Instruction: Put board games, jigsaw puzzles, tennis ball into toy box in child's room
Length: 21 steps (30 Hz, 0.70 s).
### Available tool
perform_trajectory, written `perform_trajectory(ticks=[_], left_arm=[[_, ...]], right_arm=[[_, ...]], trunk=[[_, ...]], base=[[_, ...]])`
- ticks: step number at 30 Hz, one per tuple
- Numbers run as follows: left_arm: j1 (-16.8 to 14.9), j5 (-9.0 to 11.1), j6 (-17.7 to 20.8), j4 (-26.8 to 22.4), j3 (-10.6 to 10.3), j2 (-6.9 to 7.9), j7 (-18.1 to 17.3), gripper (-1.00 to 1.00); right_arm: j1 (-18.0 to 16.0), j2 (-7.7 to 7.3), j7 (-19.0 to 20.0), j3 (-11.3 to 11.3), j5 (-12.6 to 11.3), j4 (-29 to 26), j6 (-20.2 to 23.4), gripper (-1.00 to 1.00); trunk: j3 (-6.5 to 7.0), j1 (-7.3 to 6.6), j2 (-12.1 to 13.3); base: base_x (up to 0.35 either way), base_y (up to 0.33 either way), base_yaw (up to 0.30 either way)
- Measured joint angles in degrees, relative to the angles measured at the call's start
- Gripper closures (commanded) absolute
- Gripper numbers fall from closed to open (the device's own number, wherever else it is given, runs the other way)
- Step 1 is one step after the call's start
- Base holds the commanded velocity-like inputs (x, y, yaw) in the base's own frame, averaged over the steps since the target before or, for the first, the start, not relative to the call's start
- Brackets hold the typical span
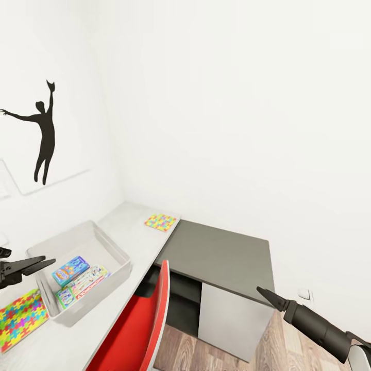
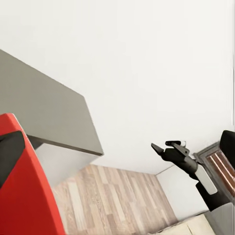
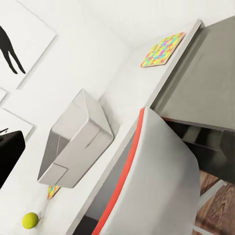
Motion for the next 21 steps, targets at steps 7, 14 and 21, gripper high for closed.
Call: perform_trajectory(ticks=[7, 14, 21], left_arm=[[0.1, 0.2, 0.0, -0.1, -0.2, -0.13, 0.0, -1.00], [0.1, 0.3, 0.0, -0.2, -0.2, -0.27, 0.0, -1.00], [0.1, 0.3, 0.0, -0.2, -0.2, -0.38, 0.0, -1.00]], right_arm=[[0.0, 0.03, 0.0, 0.0, 0.2, 0.0, 0.0, -1.00], [0.0, 0.04, 0.0, 0.0, 0.2, 0.0, 0.0, -1.00], [0.0, 0.11, 0.0, 0.0, 0.0, 0.0, -0.1, -1.00]], trunk=[[0.01, -0.01, 0.0], [0.02, -0.01, 0.0], [0.32, -0.01, 0.0]], base=[[-0.027, 0.000, 0.000], [-0.005, 0.000, 0.000], [0.000, 0.000, 0.000]])
